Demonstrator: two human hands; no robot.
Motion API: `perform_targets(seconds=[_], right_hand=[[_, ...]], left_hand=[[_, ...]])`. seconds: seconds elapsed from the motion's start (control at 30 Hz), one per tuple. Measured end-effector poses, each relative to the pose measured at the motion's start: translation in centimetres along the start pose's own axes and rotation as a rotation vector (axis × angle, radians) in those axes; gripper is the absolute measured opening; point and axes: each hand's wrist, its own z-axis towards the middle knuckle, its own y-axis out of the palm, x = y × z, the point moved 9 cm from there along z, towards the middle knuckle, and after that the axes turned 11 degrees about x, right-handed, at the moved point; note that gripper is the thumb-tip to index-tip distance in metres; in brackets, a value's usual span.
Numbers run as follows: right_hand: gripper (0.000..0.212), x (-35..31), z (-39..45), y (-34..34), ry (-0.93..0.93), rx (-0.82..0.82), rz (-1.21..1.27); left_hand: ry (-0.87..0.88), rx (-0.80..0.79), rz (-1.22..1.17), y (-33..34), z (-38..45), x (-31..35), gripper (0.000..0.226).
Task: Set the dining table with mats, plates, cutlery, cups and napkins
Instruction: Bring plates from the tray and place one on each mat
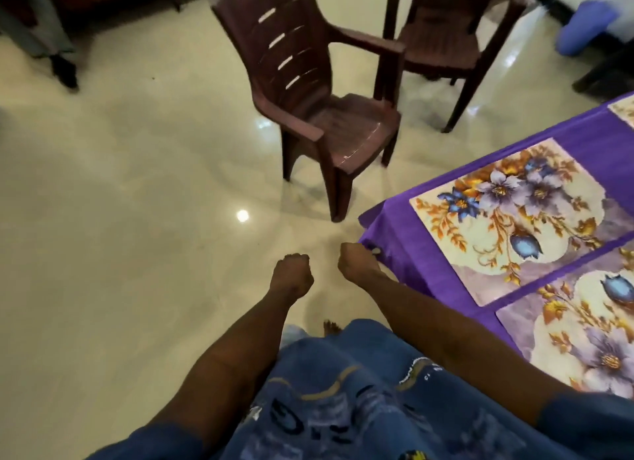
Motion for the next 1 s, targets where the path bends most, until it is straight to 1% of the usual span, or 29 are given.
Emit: perform_targets(seconds=[0.07,0.13,0.2,0.3,0.37,0.43,0.5,0.57,0.67,0.77,0.8,0.83,0.9,0.93,1.0], right_hand=[[0.028,-0.1,2.2,-1.6,0.076,0.035,-0.012],[0.024,0.0,4.4,-2.8,0.127,0.091,0.038],[0.021,0.3,7.4,-3.4,0.174,0.152,0.094],[0.019,1.0,11.3,-4.8,0.265,0.224,0.118],[0.017,0.4,13.6,-5.6,0.333,0.244,0.142],[0.018,-0.3,15.0,-6.4,0.398,0.24,0.167],[0.019,-0.2,16.2,-7.2,0.504,0.281,0.216],[0.02,0.0,17.8,-8.3,0.583,0.337,0.266],[0.022,1.2,19.2,-9.5,0.704,0.377,0.328],[0.023,3.7,20.3,-11.3,0.78,0.438,0.379],[0.024,5.0,20.7,-11.8,0.8,0.454,0.397],[0.023,6.3,21.2,-12.2,0.819,0.462,0.407],[0.022,9.2,22.4,-13.4,0.841,0.486,0.408],[0.021,10.4,22.8,-13.9,0.857,0.501,0.415],[0.022,13.2,23.8,-15.3,0.891,0.537,0.435]], left_hand=[[0.079,0.001,0.013,-1.1,4.1,0.8,0.02],[0.158,0.006,0.013,-1.9,7.8,1.8,0.019],[0.246,-0.025,0.023,-2.0,12.2,2.6,0.019],[0.361,-0.017,0.002,-2.5,17.3,3.3,0.016],[0.43,-0.071,0.022,-2.7,20.7,3.1,0.014],[0.521,-0.101,0.043,-3.7,23.5,3.5,0.017],[0.629,-0.127,0.048,-5.4,25.9,4.7,0.021],[0.717,-0.166,0.06,-6.0,29.0,6.3,0.019],[0.723,-0.237,0.076,-6.0,32.9,8.1,0.017],[0.725,-0.326,0.097,-5.8,35.2,10.8,0.014],[0.741,-0.338,0.115,-5.5,36.1,12.0,0.017],[0.711,-0.357,0.123,-5.0,37.4,12.8,0.021],[0.697,-0.375,0.098,-4.2,40.1,15.5,0.037],[0.725,-0.372,0.108,-3.8,41.1,16.5,0.039],[0.777,-0.324,0.109,-4.9,43.1,20.2,0.027]])
